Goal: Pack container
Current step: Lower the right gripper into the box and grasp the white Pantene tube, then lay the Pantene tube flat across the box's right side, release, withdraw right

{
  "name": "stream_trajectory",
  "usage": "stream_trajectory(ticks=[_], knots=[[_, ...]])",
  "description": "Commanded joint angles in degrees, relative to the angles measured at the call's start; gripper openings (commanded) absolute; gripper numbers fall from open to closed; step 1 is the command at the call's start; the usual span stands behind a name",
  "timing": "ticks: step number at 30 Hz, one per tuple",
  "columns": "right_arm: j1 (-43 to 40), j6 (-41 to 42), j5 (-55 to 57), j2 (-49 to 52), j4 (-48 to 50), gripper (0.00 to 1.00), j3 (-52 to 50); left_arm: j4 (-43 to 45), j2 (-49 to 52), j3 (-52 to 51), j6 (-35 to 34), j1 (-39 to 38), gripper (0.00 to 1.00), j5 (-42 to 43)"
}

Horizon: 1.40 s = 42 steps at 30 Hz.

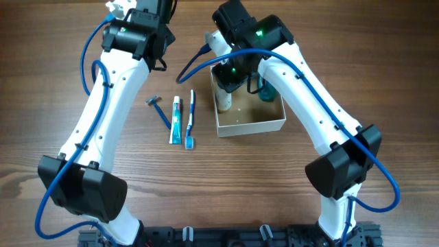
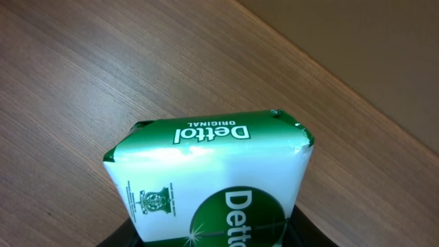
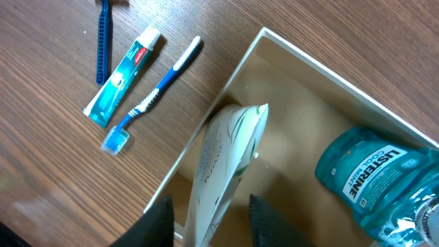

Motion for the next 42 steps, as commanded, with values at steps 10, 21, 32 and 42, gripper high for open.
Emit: stream_trajectory(ticks=[10,21,32,42], knots=[[0.17,0.33,0.57,0.98,1.29,0.04,0.33,0.22,0.04,1.27,0.87,0.52,0.2,-1.79],[0.17,0.96,3.04,-2.71,2.12,0.04,2.05,0.2,0.04,1.27,0.87,0.52,0.21,-1.77],[-2.4,7.87,7.63,-11.34,-0.48,0.04,3.43,-0.2,0.04,1.27,0.87,0.52,0.21,-1.77],[-4.98,10.97,9.33,-15.56,-11.69,0.04,3.41,-0.2,0.04,1.27,0.87,0.52,0.21,-1.77]])
